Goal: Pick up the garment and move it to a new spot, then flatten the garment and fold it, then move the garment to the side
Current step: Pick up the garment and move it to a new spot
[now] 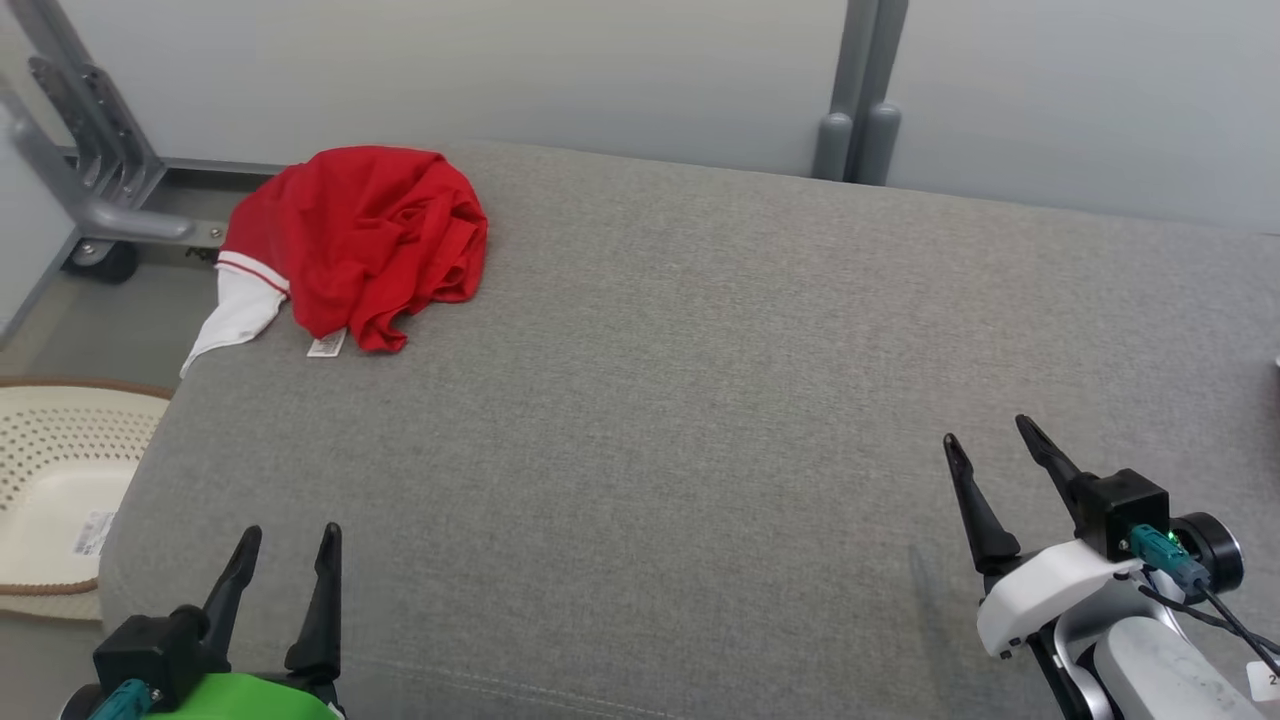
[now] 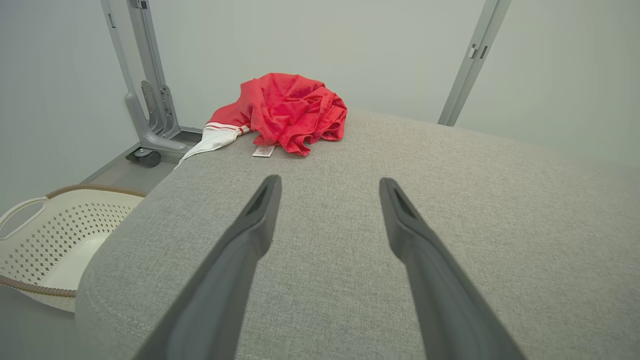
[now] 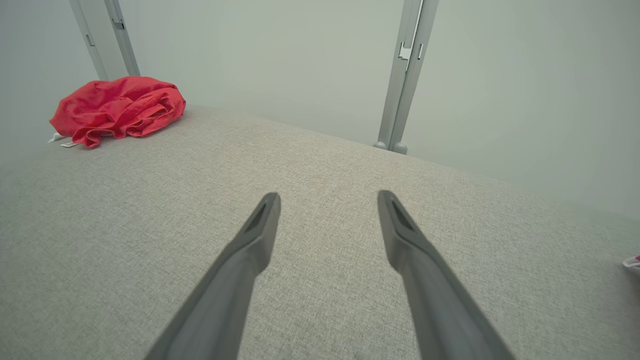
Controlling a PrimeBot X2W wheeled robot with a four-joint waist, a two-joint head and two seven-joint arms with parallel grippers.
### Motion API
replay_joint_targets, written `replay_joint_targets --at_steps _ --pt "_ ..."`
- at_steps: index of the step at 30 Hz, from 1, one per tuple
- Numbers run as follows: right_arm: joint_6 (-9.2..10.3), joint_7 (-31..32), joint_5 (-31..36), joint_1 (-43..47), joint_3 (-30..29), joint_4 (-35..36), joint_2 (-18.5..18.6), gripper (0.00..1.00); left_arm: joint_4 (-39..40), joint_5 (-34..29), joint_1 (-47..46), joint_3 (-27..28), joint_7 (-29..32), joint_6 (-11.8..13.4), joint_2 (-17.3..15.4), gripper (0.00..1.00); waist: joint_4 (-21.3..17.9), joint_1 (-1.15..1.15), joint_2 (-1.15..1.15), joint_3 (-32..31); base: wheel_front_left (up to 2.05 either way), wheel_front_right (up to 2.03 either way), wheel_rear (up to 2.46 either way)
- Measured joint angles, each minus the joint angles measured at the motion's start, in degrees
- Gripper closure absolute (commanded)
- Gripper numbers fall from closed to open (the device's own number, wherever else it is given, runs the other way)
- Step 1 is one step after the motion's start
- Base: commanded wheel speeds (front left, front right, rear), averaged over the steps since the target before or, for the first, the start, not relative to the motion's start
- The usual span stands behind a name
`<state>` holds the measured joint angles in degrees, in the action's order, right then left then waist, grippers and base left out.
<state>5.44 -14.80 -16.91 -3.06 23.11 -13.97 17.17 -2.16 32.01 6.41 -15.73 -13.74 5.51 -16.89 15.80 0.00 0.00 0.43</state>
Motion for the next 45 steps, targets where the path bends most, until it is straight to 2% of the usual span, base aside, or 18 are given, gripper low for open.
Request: replay_joint_targets --at_steps 6,15,18,24,27,31,37,45 --pt "0.15 0.49 0.03 -0.02 1.0 0.38 -0.86 0.0 0.51 0.03 0.04 1.56 -0.01 0.0 -0.63 0.0 3.1 0.0 0.0 0.51 0.0 0.0 0.0" --pt "0.22 1.12 0.78 -0.32 0.31 2.07 0.13 0.0 1.2 1.18 -0.11 2.22 0.11 -0.04 -0.88 0.0 2.7 0.0 0.0 3.17 0.0 0.0 0.0" --pt "0.3 1.64 0.99 -1.19 -0.44 3.45 1.09 0.0 1.44 3.2 -1.89 2.23 1.8 -0.98 -0.84 0.0 2.44 0.0 0.0 4.62 0.0 0.0 0.0" --pt "0.48 3.12 2.81 -4.59 -1.29 6.71 3.21 0.0 0.99 8.7 -11.45 2.33 11.1 -3.03 -1.71 0.0 2.04 0.0 0.0 8.52 0.0 0.0 0.0" --pt "0.37 4.05 3.41 -6.41 -1.09 8.32 4.11 0.0 -0.11 11.05 -17.28 3.09 17.06 -3.05 -3.75 0.0 1.72 0.0 0.0 10.72 0.0 0.0 0.0" --pt "-0.44 5.28 4.02 -9.06 -0.34 10.12 4.67 0.0 -3.11 15.92 -24.64 5.25 24.72 -2.87 -4.77 0.0 1.0 0.01 0.0 13.77 0.0 0.0 0.0" --pt "-1.41 6.37 4.46 -12.96 1.08 12.47 4.15 0.0 -7.04 21.41 -33.68 10.95 32.12 -0.41 -6.37 0.0 -0.93 0.01 0.0 18.3 0.0 0.0 0.0" --pt "-2.0 7.14 4.82 -16.21 1.33 14.03 3.45 0.0 -10.4 23.65 -40.02 16.97 37.35 0.64 -11.05 0.0 -5.22 0.01 0.0 24.1 0.0 0.0 0.0"
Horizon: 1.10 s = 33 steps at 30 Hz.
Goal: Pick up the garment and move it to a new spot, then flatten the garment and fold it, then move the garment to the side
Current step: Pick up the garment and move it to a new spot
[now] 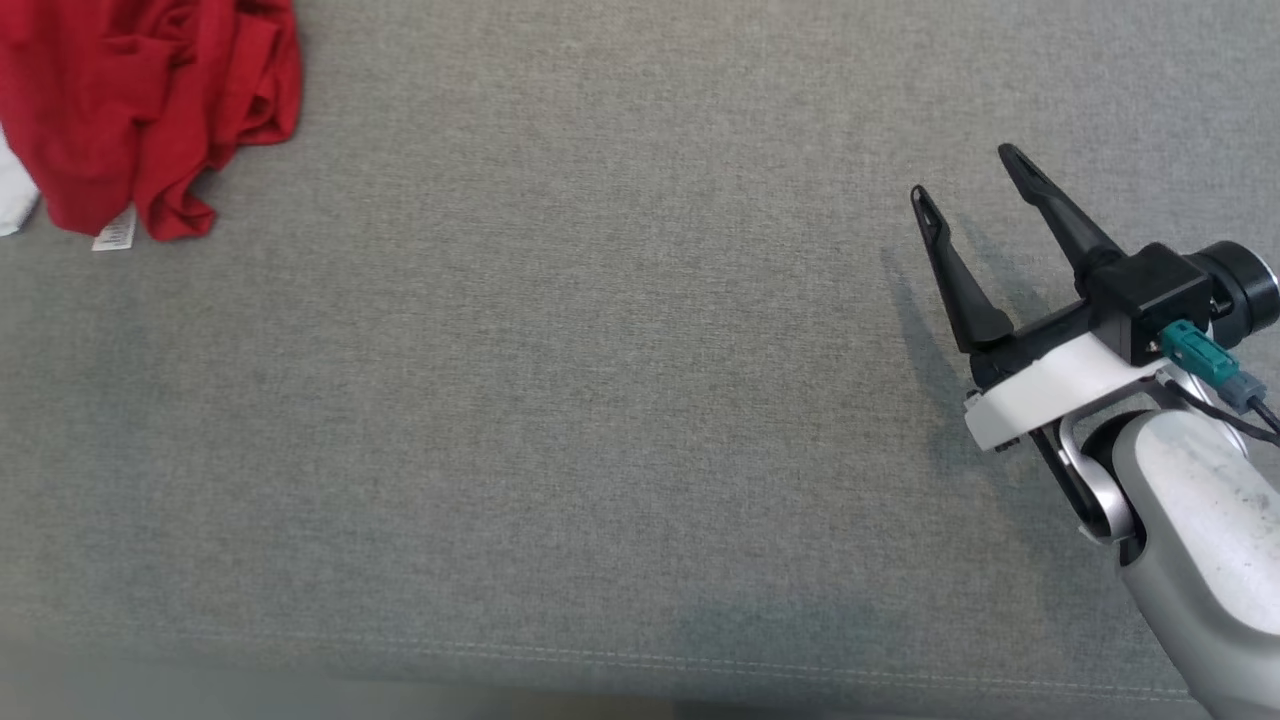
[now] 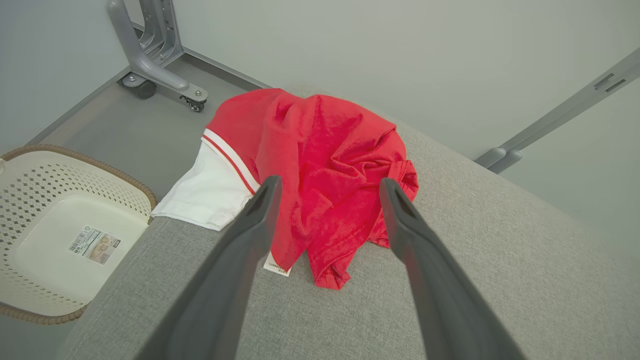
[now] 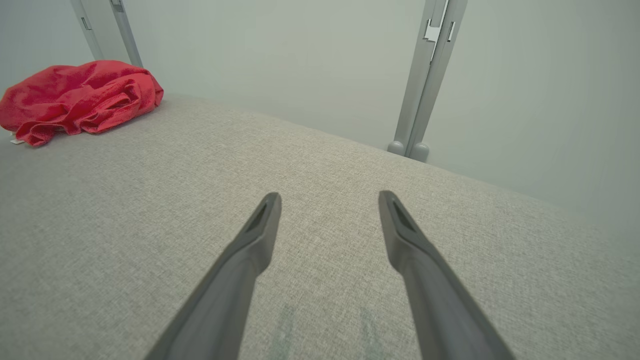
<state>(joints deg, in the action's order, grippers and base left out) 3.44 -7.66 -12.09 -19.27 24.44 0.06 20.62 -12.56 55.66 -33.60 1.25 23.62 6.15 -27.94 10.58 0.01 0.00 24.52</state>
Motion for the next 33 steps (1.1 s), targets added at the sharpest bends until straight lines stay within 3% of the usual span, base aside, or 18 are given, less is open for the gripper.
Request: replay_joint_targets --at_steps 18,29,30,31,32,33 --pt "-0.41 0.05 1.72 -8.77 -2.37 2.4 1.56 0.0 -6.76 -0.21 -9.65 1.1 7.49 0.92 -1.98 0.0 -7.03 0.0 0.0 14.36 0.0 0.0 0.0" --pt "-0.51 -0.97 1.76 -9.68 -2.85 1.27 1.58 0.0 -14.07 -3.96 -12.82 1.54 8.68 0.92 -2.4 0.0 -9.38 0.0 0.0 16.98 0.0 0.0 0.0" --pt "-0.51 -1.08 1.76 -9.69 -2.86 1.16 1.58 0.0 -14.58 -3.96 -13.1 1.66 8.69 0.92 -2.31 0.18 -9.4 -0.01 0.0 16.96 0.0 0.0 0.0" --pt "-0.51 -1.32 1.76 -9.7 -2.86 1.07 1.55 0.0 -14.9 -4.04 -13.41 1.68 8.69 0.92 -2.24 0.62 -9.41 0.0 0.0 16.94 0.0 0.0 0.0" --pt "-0.51 -1.42 1.76 -9.71 -2.86 0.97 1.53 0.0 -15.12 -4.15 -13.61 1.68 8.69 0.92 -2.22 0.91 -9.41 0.0 0.0 16.92 0.0 0.0 0.0" --pt "-0.51 -1.45 1.76 -9.73 -2.86 0.81 1.49 0.0 -15.56 -4.35 -13.82 1.77 8.69 0.92 -2.16 1.0 -9.41 0.0 0.0 16.88 0.0 0.0 0.0"
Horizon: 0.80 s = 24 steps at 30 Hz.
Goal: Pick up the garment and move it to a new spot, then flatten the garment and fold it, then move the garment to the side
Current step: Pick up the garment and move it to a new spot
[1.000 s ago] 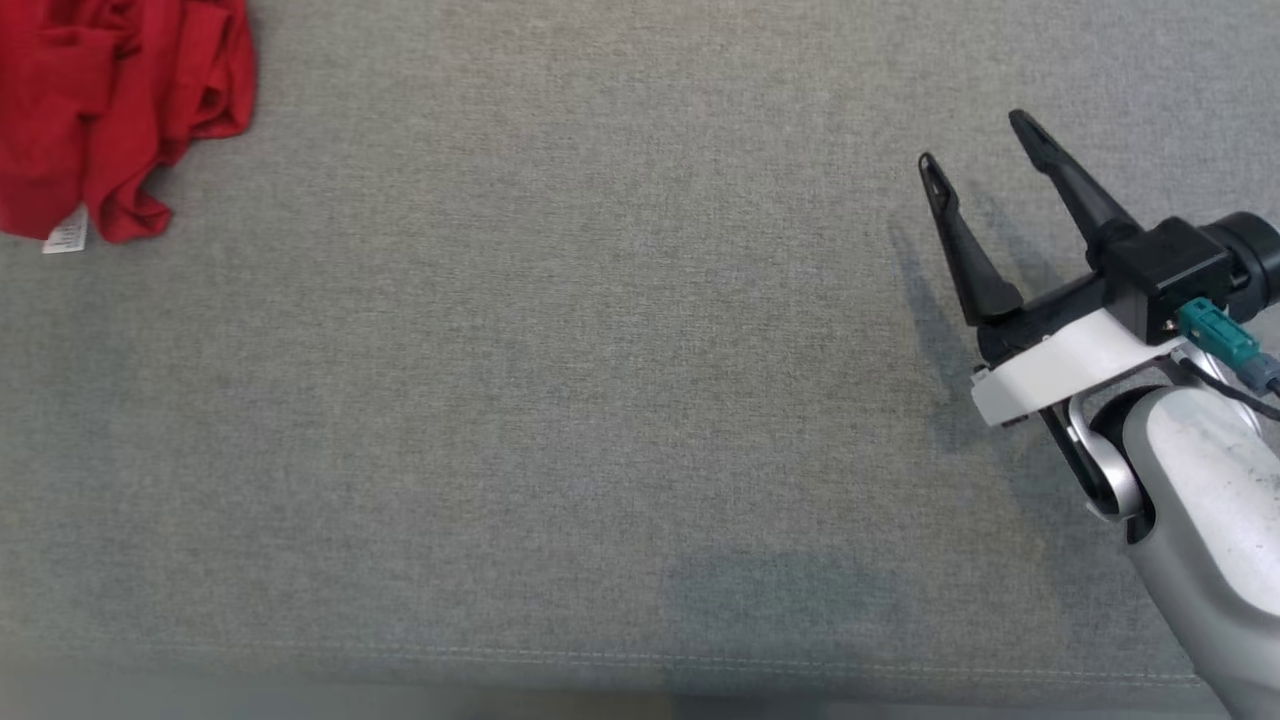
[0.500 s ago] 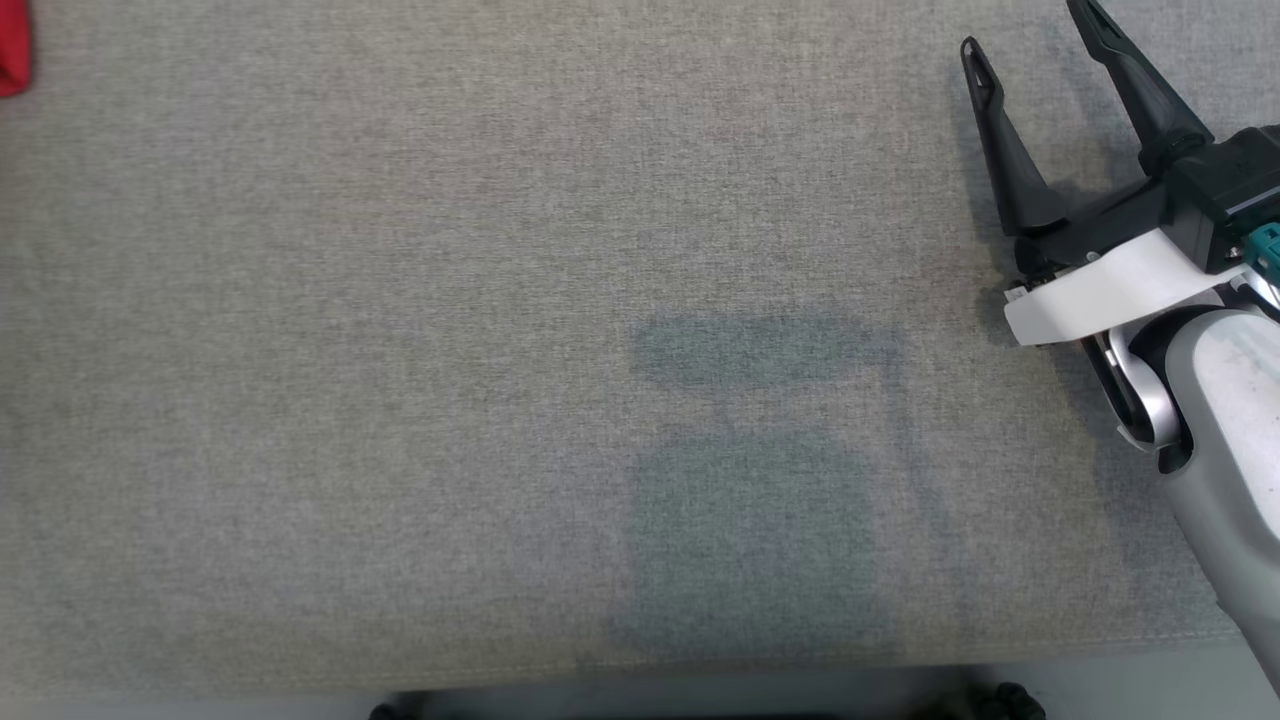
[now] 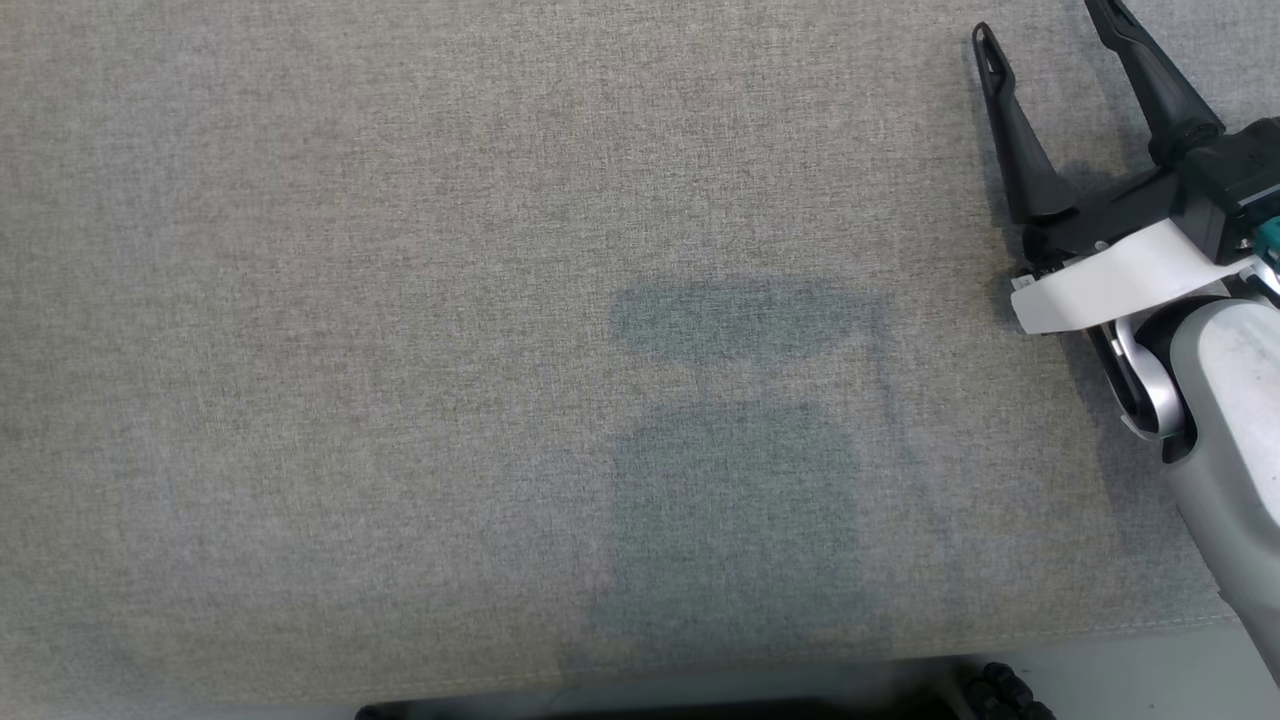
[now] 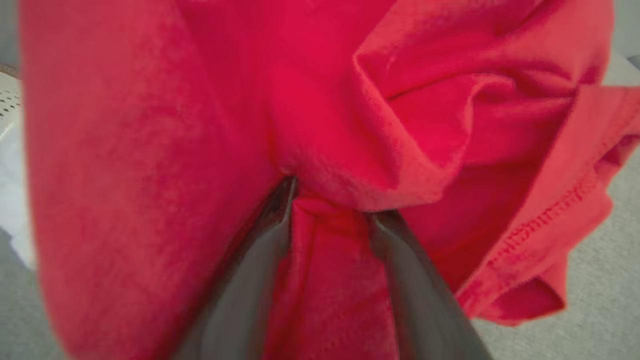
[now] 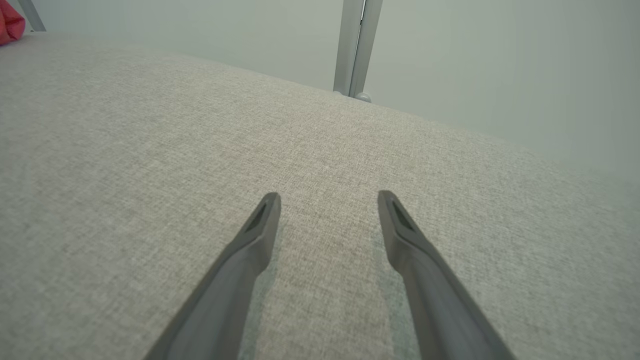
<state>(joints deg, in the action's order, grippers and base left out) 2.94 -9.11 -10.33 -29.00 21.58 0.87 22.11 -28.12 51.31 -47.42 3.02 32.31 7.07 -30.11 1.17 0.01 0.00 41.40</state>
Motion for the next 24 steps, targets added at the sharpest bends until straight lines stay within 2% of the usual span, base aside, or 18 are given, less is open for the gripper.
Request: replay_joint_targets --at_steps 4,8,11,16,24 --pt "0.0 -0.56 -0.01 -0.09 0.01 -1.23 -0.23 0.0 -0.43 -0.16 -0.64 -1.09 0.44 0.09 0.82 1.0 0.1 0.0 0.0 -0.53 0.0 0.0 0.0" --pt "0.0 -1.24 -0.02 -0.06 0.13 -2.9 -0.37 0.0 1.21 -0.05 -2.91 -2.89 0.44 -0.04 3.96 1.0 0.4 0.0 0.0 -1.59 0.0 0.0 0.0" --pt "-0.01 -1.75 -0.03 0.07 0.47 -4.21 -0.64 0.0 3.49 -0.09 -5.49 -4.7 -0.3 -1.36 5.68 1.0 0.72 0.0 0.0 -2.73 0.0 0.0 0.0" --pt "-0.09 -2.57 -0.24 0.19 1.26 -6.14 -2.22 0.0 7.55 -0.1 -9.25 -8.32 -0.27 -5.04 6.73 1.0 1.21 0.0 0.0 -5.33 0.0 0.0 0.0" --pt "-0.09 -3.96 -1.07 1.85 2.1 -9.46 -5.16 0.0 12.58 -0.09 -8.96 -18.51 3.33 -10.95 14.01 1.0 1.12 -0.01 0.0 -10.8 0.0 0.0 0.0"
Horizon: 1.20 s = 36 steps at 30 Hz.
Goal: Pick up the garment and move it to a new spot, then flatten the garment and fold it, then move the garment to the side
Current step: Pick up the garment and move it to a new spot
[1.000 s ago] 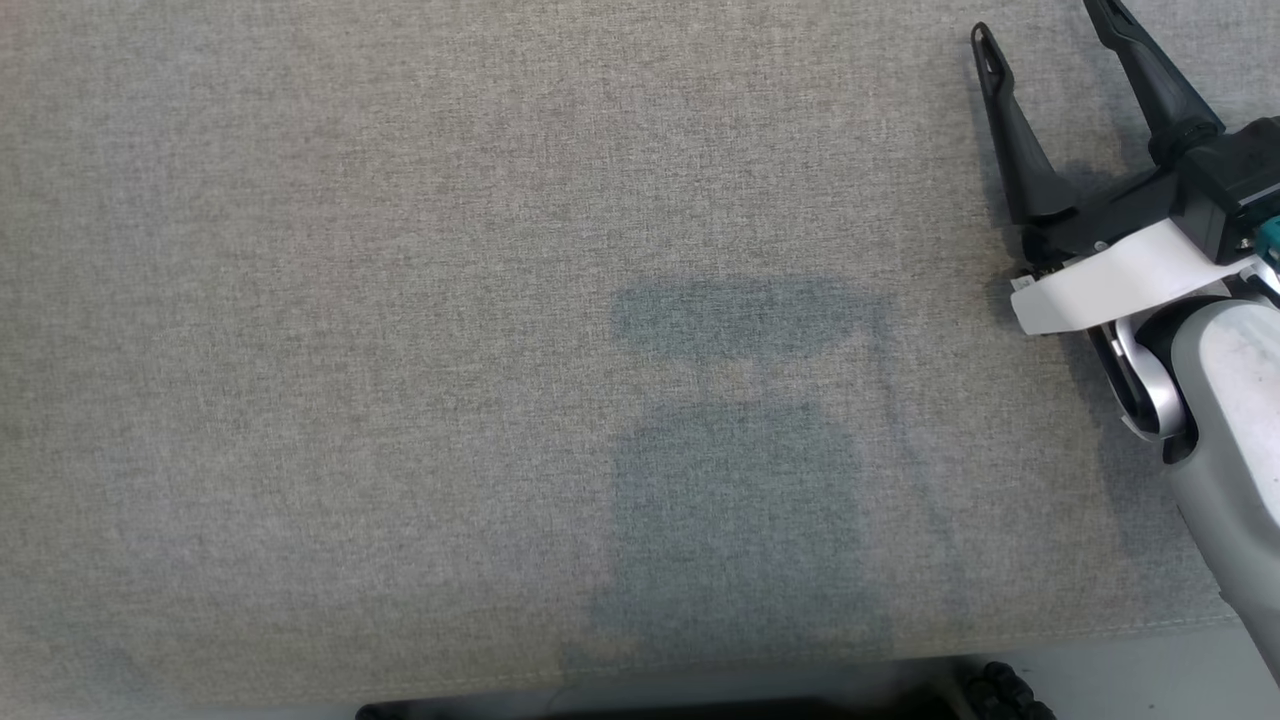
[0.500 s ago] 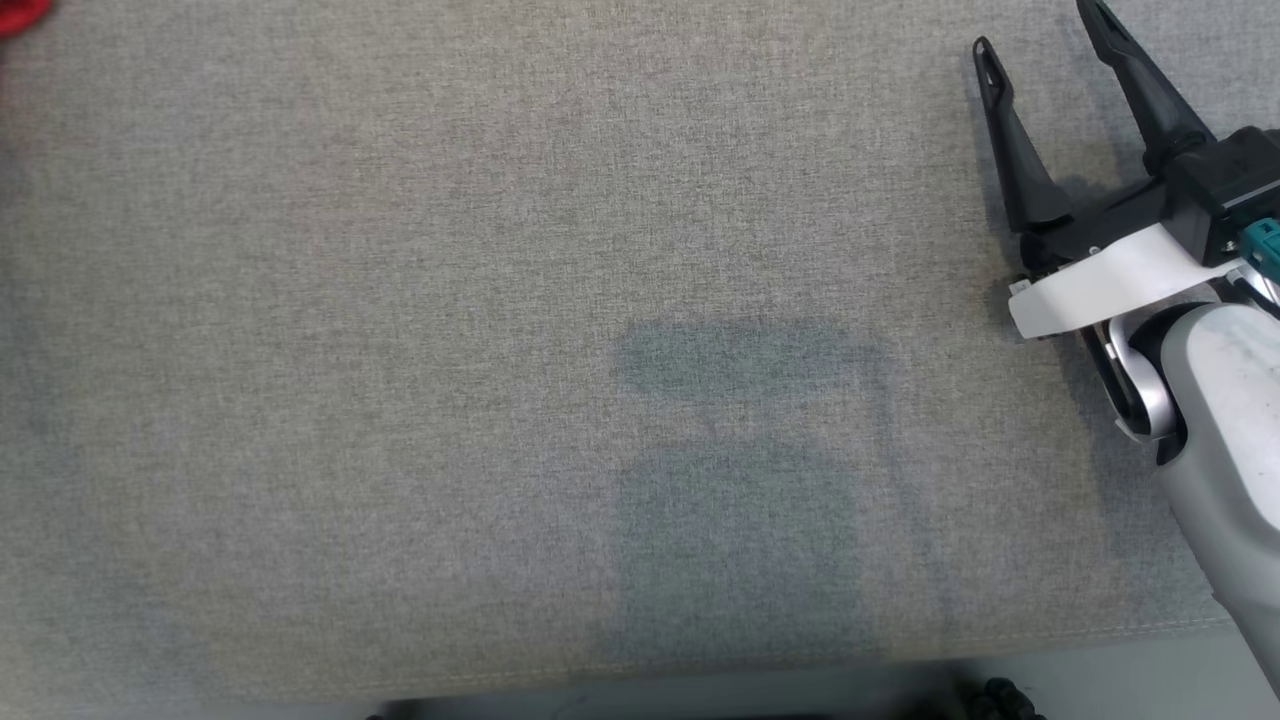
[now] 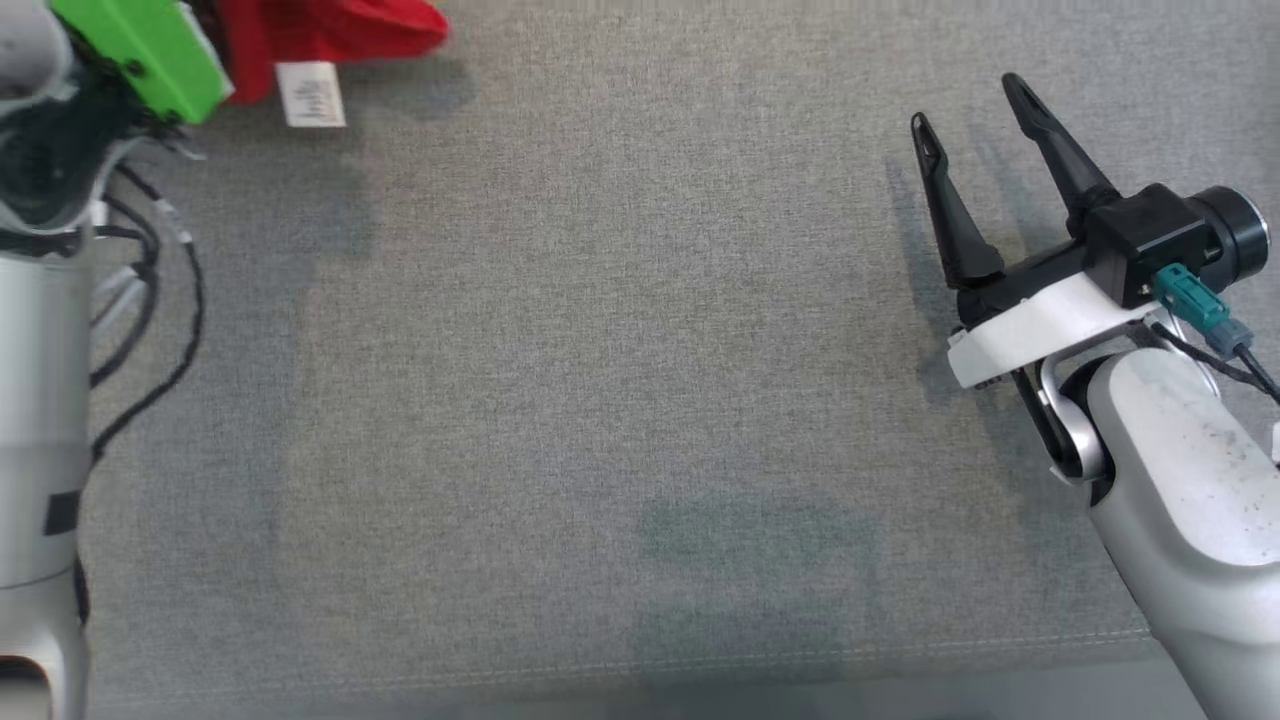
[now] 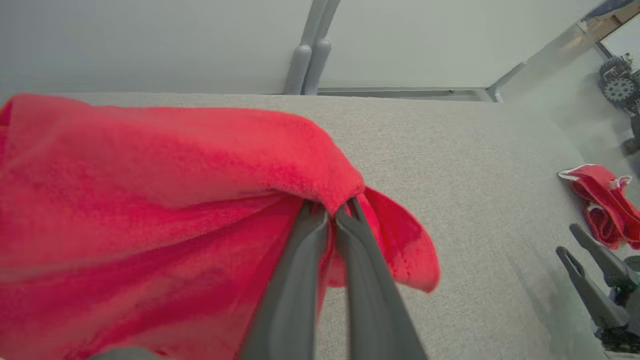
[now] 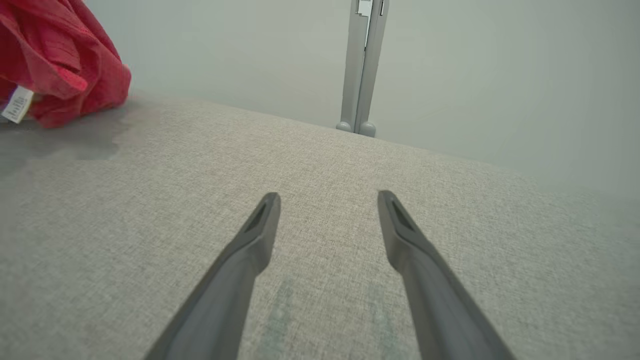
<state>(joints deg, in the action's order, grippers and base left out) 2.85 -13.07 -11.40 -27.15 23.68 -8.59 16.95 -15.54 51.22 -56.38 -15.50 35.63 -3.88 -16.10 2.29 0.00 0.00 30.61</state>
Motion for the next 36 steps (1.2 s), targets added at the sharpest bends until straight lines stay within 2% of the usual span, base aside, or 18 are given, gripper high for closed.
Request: replay_joint_targets --at_steps 3,4,8,15,16,22,29,36 --pt "0.04 -0.21 -1.08 1.02 0.02 -1.04 -1.08 0.0 1.7 0.02 1.62 -3.45 0.91 -1.16 3.07 1.0 -0.54 0.0 0.0 -2.23 0.0 0.0 0.0" --pt "0.04 -0.21 -1.08 1.02 0.02 -1.04 -1.08 0.0 1.7 0.02 1.62 -3.45 0.91 -1.16 3.07 1.0 -0.54 0.0 0.0 -2.23 0.0 0.0 0.0" --pt "0.27 -0.58 -2.04 2.38 0.01 -1.98 -2.59 0.0 2.87 0.53 6.96 -9.58 2.49 -1.47 7.83 1.0 -1.89 0.0 0.0 -5.05 0.0 0.0 0.0" --pt "1.32 -0.86 -2.42 4.99 -0.96 -2.63 -3.61 0.0 4.11 0.58 14.69 -21.18 4.16 -1.9 16.78 1.0 -6.54 0.0 0.0 -8.77 0.0 0.0 0.0" --pt "1.38 -0.86 -2.61 5.47 -1.25 -2.63 -3.61 0.0 4.32 0.56 15.05 -22.53 4.17 -2.13 17.29 1.0 -7.3 0.0 0.0 -9.24 0.0 0.0 0.0" --pt "1.88 -1.05 -2.82 8.34 -2.27 -2.61 -4.01 0.0 3.93 0.56 16.86 -25.71 4.13 -2.12 14.77 1.0 -12.19 0.0 0.0 -11.76 0.0 0.0 0.0" --pt "1.79 -1.1 -3.25 9.83 -0.87 -2.92 -4.81 0.0 2.13 1.05 20.76 -25.66 0.78 0.97 14.0 1.0 -18.18 0.0 0.0 -14.03 0.0 0.0 0.0" --pt "1.7 -1.11 -3.25 9.92 -0.7 -2.92 -4.9 0.0 2.49 1.86 20.84 -28.83 -3.12 1.9 13.65 1.0 -22.92 0.0 0.0 -16.23 0.0 0.0 0.0"
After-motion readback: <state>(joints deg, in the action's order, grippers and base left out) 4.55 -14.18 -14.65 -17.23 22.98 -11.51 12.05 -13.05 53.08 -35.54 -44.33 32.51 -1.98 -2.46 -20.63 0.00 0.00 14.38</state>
